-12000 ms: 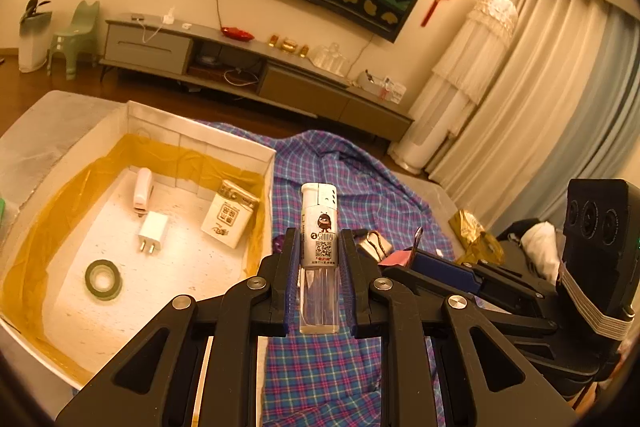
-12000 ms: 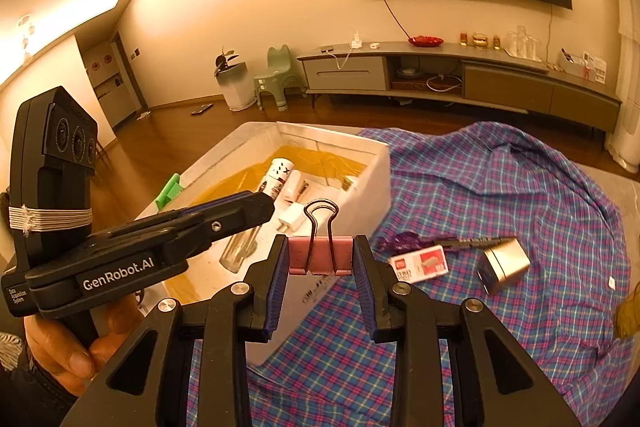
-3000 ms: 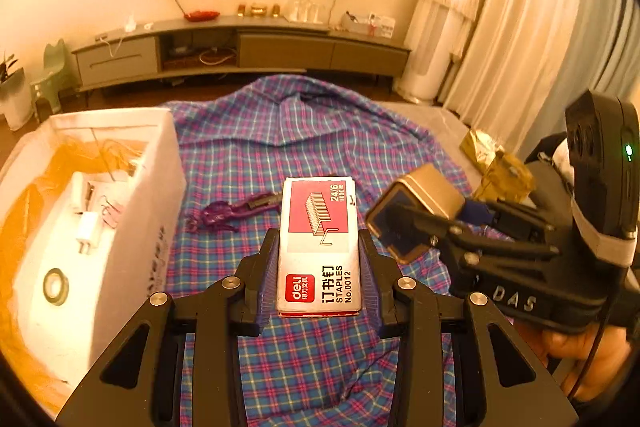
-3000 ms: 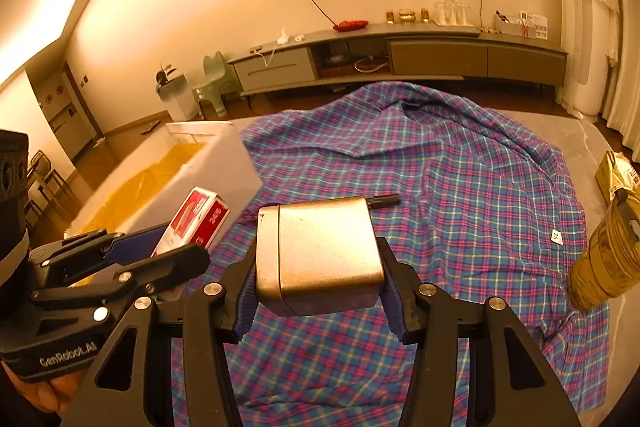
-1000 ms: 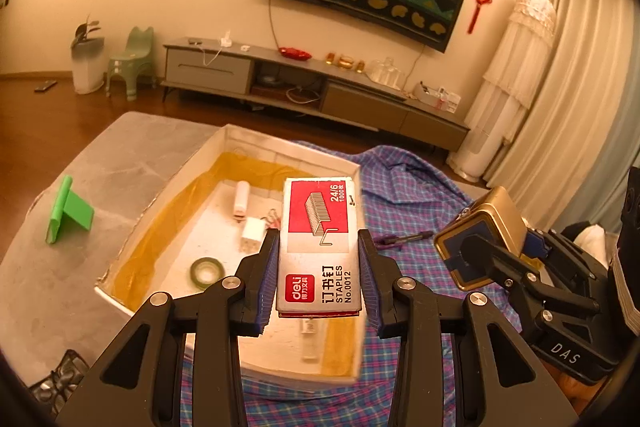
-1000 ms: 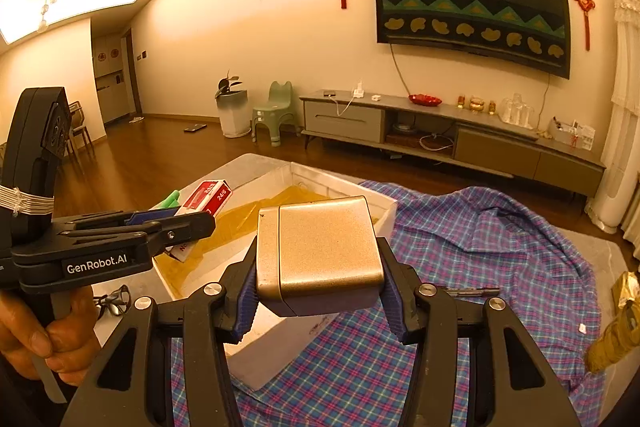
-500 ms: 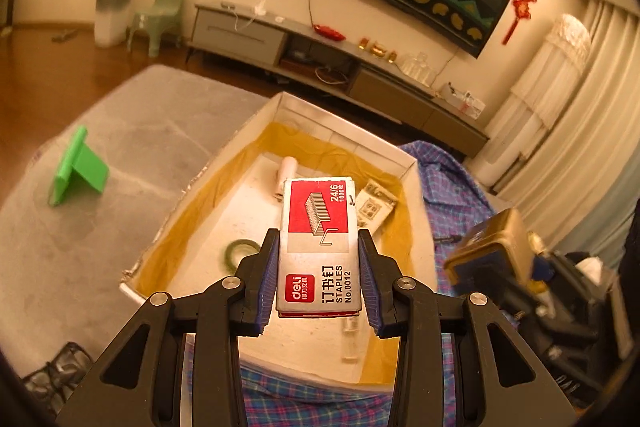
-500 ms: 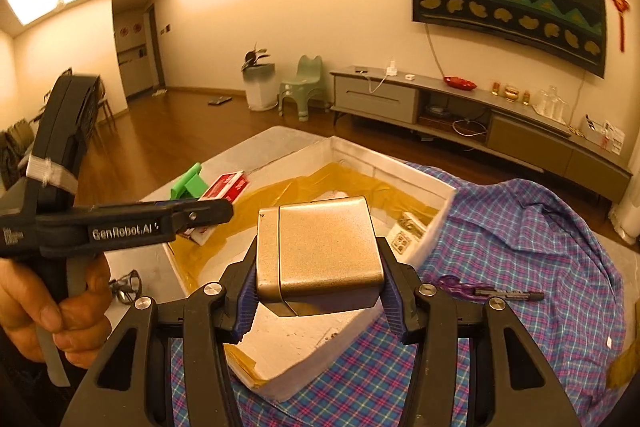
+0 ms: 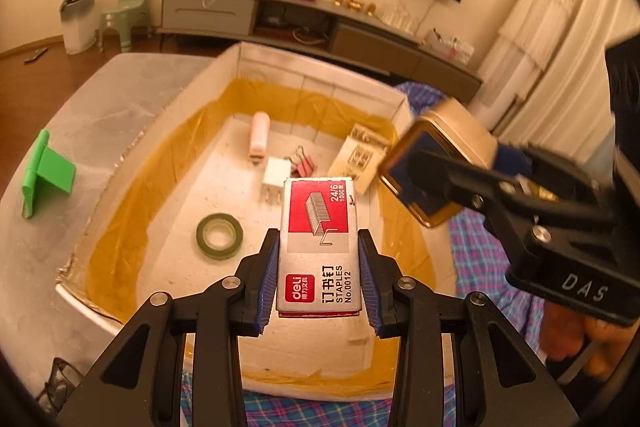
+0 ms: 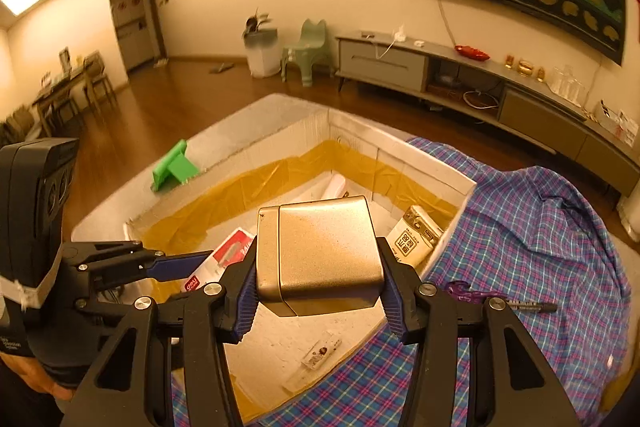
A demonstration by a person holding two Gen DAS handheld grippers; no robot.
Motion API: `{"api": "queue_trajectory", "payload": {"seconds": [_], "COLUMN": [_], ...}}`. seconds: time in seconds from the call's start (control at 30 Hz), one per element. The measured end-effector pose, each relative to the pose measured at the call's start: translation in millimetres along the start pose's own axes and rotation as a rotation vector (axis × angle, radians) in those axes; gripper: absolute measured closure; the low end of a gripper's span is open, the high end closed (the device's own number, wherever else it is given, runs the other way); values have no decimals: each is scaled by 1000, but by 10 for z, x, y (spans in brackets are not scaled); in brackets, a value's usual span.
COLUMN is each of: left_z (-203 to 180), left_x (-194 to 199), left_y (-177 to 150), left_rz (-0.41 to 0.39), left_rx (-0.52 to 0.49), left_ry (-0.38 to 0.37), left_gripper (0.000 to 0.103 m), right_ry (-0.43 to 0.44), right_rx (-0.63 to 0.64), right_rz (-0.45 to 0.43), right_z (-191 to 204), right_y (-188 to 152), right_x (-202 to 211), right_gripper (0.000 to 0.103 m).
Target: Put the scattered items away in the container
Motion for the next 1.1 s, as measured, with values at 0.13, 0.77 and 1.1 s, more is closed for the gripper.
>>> {"api": "queue_trajectory", "payload": {"seconds": [0.13, 0.77, 1.1], "left_z": [4, -17, -29], "left_x": [-77, -246, -314], "left_y": [-79, -145, -142], "left_rz": [39, 93, 109], "left_rx": [-12, -29, -45], "left_ry": [-4, 23, 27], "left_gripper": [65, 65, 64], "right_ry": [10, 37, 46], "right_rx": [38, 212, 293], "right_rz": [66, 349, 428], "right_z": [-19, -67, 14], "right_y": [15, -137, -308], "right_x": [-182, -706, -851], "right_gripper": [50, 50, 50]}}
Point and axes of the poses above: each gripper's, at about its wrist camera, not at the fingertips, and x roughly against the way its jaws point, z to its left, y to its top, the point moved 3 cm from there along -x, roughly the way its jaws point, and after that the axes turned 13 degrees about -z, right-handed, at the moved point
